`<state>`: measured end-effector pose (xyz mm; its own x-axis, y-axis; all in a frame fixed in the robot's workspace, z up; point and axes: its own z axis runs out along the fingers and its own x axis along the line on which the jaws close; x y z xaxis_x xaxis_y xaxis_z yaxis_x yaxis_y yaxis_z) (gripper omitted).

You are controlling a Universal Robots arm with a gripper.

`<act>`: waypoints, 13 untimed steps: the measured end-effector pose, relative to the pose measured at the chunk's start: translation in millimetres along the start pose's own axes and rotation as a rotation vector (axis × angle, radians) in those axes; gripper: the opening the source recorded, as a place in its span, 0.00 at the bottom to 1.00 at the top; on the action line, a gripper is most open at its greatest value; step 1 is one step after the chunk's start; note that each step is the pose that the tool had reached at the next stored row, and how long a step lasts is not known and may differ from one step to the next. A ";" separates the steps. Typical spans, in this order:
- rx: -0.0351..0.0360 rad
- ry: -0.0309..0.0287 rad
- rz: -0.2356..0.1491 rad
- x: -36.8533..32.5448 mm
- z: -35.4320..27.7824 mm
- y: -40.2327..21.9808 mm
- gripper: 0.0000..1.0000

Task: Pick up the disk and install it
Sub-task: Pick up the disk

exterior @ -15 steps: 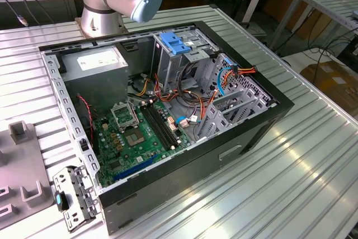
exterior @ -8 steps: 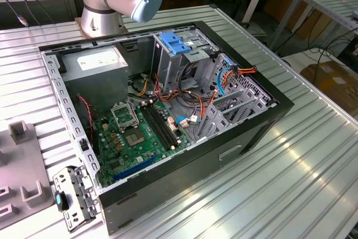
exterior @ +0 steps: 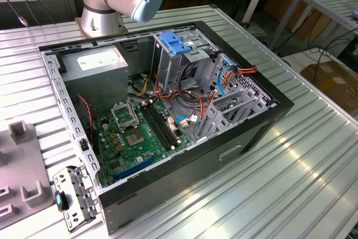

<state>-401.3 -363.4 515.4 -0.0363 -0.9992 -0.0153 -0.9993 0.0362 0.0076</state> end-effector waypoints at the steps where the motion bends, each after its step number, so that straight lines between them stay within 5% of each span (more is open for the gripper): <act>1: 0.0000 0.0000 0.000 0.0 0.0 -0.9 0.37; 13: 0.0000 0.0000 0.000 -0.5 -0.1 -13.6 0.37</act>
<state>-387.7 -363.4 515.4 -0.0363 -0.9992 -0.0153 -0.9993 0.0362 0.0076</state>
